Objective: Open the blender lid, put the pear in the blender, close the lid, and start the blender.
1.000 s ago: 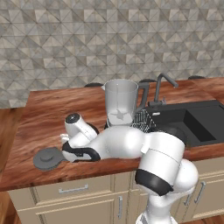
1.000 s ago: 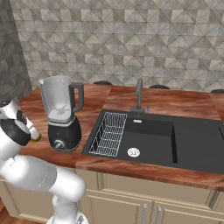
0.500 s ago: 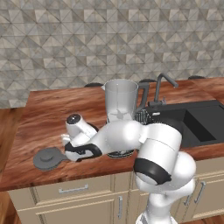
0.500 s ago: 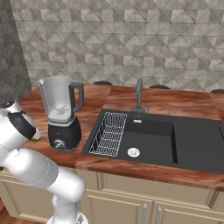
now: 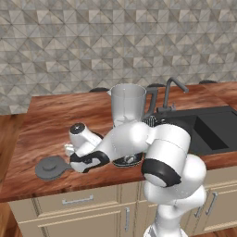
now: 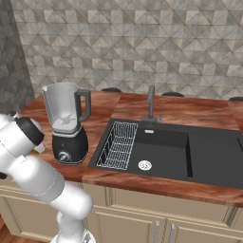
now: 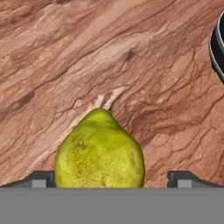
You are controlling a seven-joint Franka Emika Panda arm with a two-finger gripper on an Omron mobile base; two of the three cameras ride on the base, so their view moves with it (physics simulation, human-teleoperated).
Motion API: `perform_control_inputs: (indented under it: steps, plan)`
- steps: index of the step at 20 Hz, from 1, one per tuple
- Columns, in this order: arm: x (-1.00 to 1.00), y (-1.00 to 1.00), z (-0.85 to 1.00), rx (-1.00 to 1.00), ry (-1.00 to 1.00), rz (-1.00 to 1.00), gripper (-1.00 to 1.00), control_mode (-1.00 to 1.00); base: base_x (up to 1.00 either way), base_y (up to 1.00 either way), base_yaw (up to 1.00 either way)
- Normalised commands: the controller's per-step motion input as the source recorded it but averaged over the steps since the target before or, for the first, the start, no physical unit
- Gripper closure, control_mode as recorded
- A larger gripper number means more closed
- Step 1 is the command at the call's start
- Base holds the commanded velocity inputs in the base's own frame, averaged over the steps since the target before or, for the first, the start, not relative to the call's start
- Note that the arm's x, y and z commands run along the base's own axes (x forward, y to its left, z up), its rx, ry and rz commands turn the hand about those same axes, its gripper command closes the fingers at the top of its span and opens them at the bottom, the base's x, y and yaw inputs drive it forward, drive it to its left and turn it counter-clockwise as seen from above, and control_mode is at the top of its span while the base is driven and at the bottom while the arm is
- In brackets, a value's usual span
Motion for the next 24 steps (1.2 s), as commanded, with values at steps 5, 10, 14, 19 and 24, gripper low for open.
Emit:
perform_control_inputs:
  steps: [5,10,14,19,24]
  plan:
    - [0.02,0.00,-0.13,0.00,0.00,0.00,-1.00,-1.00,0.00,0.00,0.00]
    - [0.00,0.00,-0.13,0.00,-0.01,0.00,1.00,-1.00,0.00,0.00,0.00]
    - [-0.04,-0.06,0.08,0.00,-0.09,0.00,1.00,-1.00,0.00,0.00,0.00]
    - [-0.32,-0.23,0.75,0.00,-0.16,0.00,1.00,-1.00,0.00,0.00,0.00]
    - [-0.57,-0.20,1.00,0.00,-0.21,0.00,1.00,-1.00,0.00,0.00,0.00]
